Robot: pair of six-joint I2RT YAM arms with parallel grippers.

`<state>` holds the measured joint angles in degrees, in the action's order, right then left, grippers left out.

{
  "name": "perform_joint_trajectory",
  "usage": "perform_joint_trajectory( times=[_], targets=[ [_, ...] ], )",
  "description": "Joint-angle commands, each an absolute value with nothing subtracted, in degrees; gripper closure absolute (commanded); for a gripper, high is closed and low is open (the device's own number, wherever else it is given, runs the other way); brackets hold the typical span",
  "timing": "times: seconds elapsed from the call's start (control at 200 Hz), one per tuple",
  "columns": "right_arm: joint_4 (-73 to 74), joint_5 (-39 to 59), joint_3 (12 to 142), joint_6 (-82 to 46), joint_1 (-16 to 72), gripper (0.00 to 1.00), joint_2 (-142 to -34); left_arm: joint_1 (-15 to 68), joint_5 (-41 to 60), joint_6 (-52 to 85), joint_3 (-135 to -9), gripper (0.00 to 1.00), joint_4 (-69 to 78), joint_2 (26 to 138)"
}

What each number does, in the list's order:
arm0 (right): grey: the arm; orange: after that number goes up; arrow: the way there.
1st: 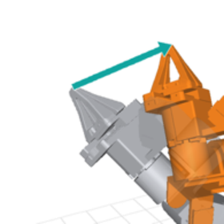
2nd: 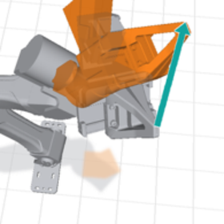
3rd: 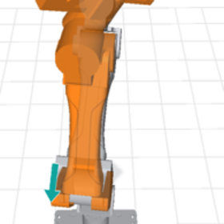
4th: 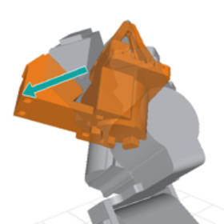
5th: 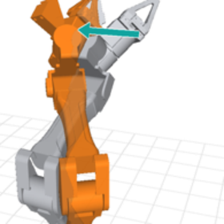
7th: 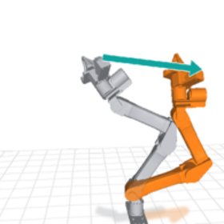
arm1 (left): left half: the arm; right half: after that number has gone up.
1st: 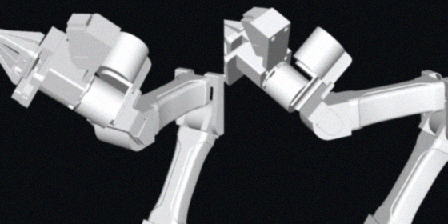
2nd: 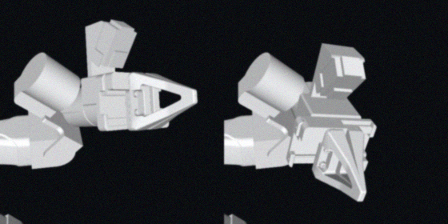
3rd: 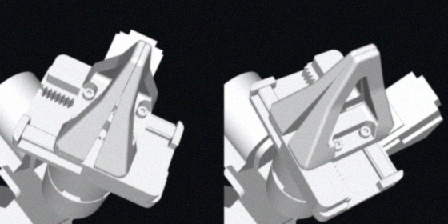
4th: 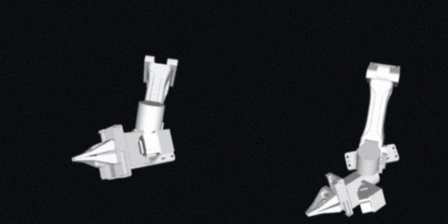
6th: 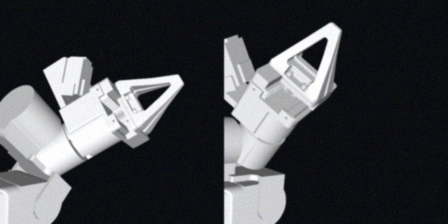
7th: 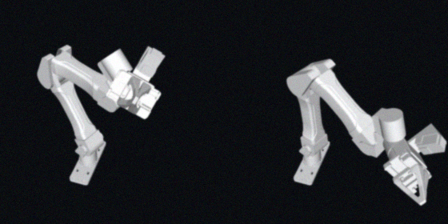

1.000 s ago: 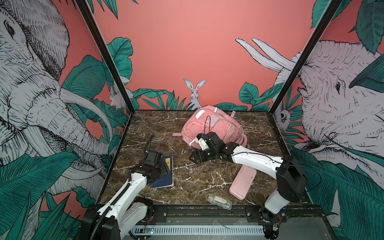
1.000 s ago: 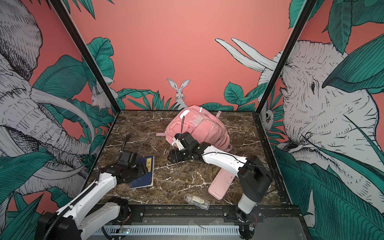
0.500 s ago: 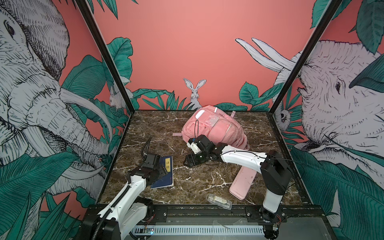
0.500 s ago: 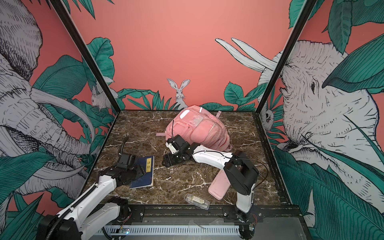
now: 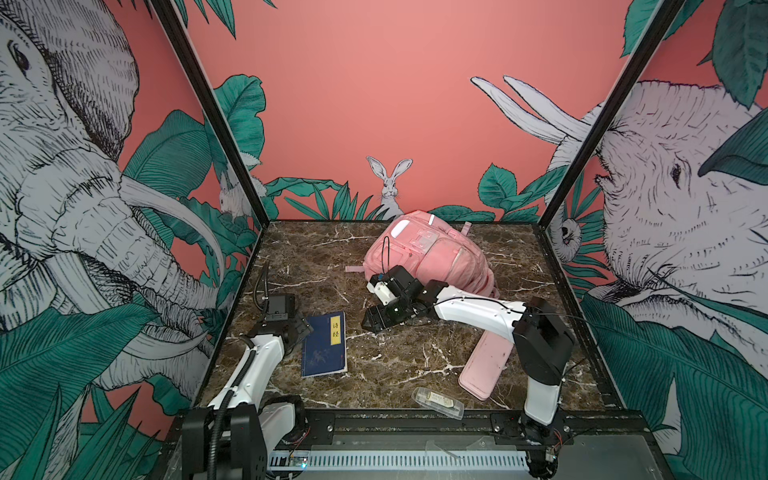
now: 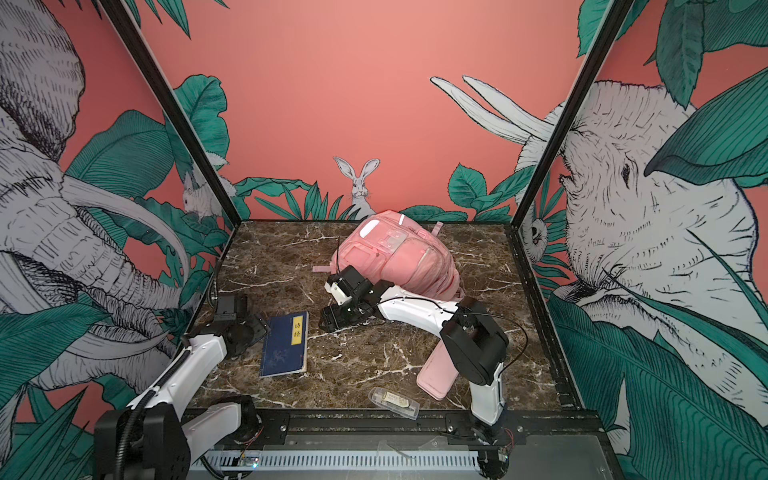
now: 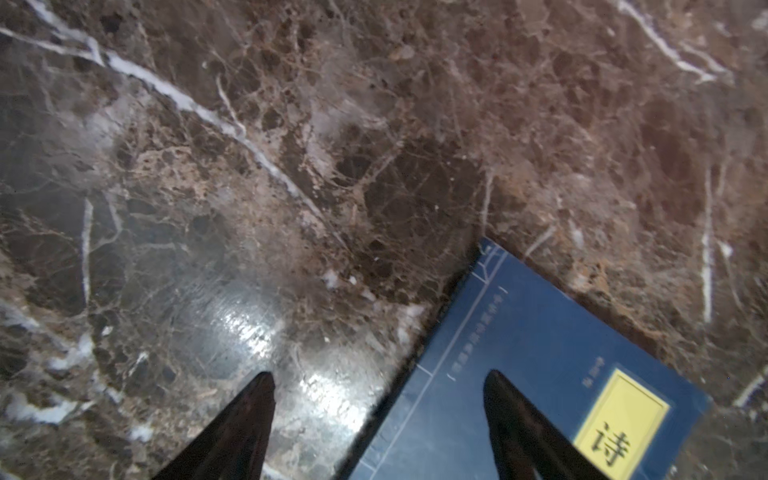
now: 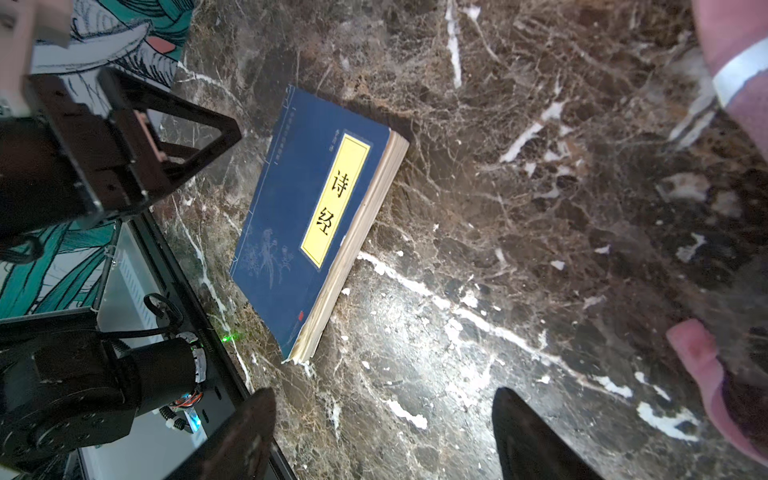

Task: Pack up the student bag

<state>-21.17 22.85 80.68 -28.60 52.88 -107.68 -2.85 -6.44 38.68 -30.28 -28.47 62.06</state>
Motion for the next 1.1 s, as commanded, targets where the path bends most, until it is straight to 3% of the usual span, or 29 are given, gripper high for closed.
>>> perform_joint_trajectory(
  times=[0.0,0.16,0.325,0.81,0.945,1.095],
  targets=[
    [-23.77,21.29,82.38,-26.3,53.3,0.19,-108.01,-3.35,-1.36,38.83,-27.2,0.2,-25.02,63.17],
    [-20.67,22.38,81.07,-29.09,53.26,0.19,-108.87,-3.3,2.85,38.81,-23.73,0.21,-23.38,62.37],
    [-16.49,24.47,79.1,-32.13,53.3,0.26,-110.24,-2.83,5.55,38.97,-22.86,0.22,-22.66,61.38],
    [-13.83,27.05,78.93,-36.31,53.21,0.48,-115.43,11.57,7.52,48.43,-24.11,0.27,-14.06,66.71],
    [-14.41,25.79,78.57,-36.87,52.87,0.49,-116.71,14.12,8.08,48.91,-26.31,0.28,-13.27,68.48],
    [-15.91,23.36,77.61,-37.71,51.26,0.41,-117.35,17.13,8.99,50.32,-26.37,0.28,-9.44,70.56]
  ],
)
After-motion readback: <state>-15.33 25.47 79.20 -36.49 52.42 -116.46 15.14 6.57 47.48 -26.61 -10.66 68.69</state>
